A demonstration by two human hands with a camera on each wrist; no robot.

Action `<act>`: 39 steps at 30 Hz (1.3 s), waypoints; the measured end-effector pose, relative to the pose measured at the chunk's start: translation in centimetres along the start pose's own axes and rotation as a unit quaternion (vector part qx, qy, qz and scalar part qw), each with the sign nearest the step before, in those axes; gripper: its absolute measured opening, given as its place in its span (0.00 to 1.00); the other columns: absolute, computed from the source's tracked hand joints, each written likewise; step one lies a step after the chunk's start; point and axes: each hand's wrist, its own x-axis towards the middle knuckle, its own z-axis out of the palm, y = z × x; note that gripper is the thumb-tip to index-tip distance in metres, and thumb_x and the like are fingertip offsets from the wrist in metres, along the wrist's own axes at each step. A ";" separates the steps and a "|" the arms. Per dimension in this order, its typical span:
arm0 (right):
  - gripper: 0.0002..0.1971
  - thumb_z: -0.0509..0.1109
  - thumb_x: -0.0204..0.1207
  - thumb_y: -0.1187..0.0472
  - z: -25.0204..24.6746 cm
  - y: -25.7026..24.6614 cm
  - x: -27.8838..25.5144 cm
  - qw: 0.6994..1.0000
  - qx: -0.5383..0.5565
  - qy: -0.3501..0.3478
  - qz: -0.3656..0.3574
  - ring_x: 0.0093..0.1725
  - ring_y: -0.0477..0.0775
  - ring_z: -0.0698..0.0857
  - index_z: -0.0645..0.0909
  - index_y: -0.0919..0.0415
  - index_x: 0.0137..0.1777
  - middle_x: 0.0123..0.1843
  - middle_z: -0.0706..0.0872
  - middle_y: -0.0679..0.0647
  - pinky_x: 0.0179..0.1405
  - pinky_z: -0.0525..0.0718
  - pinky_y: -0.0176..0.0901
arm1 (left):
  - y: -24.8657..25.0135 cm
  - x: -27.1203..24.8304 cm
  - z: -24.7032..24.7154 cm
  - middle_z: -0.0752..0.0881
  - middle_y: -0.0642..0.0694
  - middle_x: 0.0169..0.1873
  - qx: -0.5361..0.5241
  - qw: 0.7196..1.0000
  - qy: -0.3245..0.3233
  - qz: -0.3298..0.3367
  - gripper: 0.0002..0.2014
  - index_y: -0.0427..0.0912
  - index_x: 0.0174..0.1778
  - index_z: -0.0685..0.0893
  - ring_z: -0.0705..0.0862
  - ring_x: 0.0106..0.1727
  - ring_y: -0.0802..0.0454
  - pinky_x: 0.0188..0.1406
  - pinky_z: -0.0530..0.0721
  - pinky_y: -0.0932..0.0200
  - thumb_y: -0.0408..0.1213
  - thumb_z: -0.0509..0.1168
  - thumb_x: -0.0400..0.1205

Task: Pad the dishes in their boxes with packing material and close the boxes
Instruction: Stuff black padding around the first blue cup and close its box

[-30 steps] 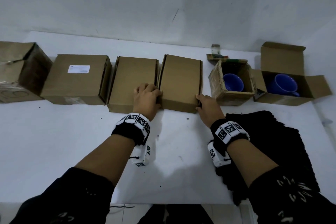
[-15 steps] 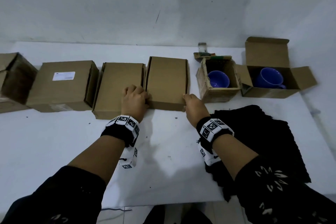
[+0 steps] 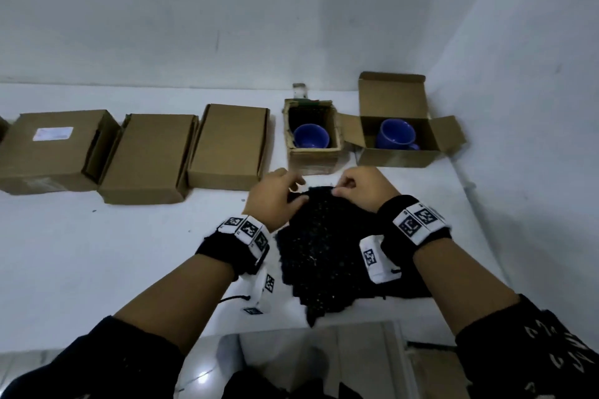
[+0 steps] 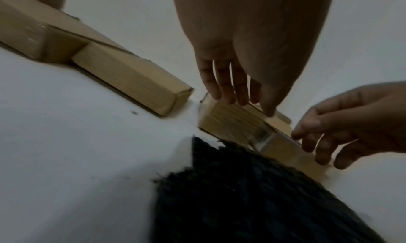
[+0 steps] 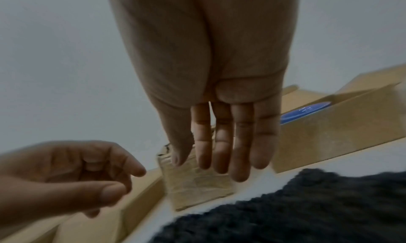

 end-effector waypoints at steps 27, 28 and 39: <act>0.29 0.72 0.71 0.41 -0.3 6.7 -5.9 0.988 0.076 0.138 0.010 0.64 0.54 0.79 0.75 0.54 0.68 0.63 0.80 0.54 0.65 0.78 0.48 | 8.9 2.9 3.2 0.84 0.50 0.44 -0.122 0.983 -0.129 -0.055 0.06 0.48 0.45 0.82 0.82 0.49 0.53 0.47 0.75 0.62 0.40 0.72 0.76; 0.32 0.73 0.70 0.40 -0.8 6.1 -5.9 0.988 0.101 0.119 0.012 0.65 0.54 0.79 0.73 0.54 0.70 0.65 0.80 0.54 0.66 0.78 0.47 | 9.1 3.0 2.4 0.84 0.52 0.42 -0.169 0.976 -0.125 -0.051 0.05 0.50 0.43 0.81 0.82 0.47 0.56 0.46 0.75 0.64 0.38 0.72 0.77; 0.11 0.69 0.78 0.61 -3.4 0.3 -3.0 0.932 0.339 0.126 -0.026 0.57 0.54 0.85 0.80 0.59 0.59 0.57 0.87 0.57 0.62 0.82 0.52 | 6.4 4.2 -1.8 0.77 0.49 0.59 -0.167 0.973 0.144 -0.061 0.28 0.48 0.60 0.74 0.75 0.62 0.52 0.62 0.75 0.57 0.49 0.78 0.68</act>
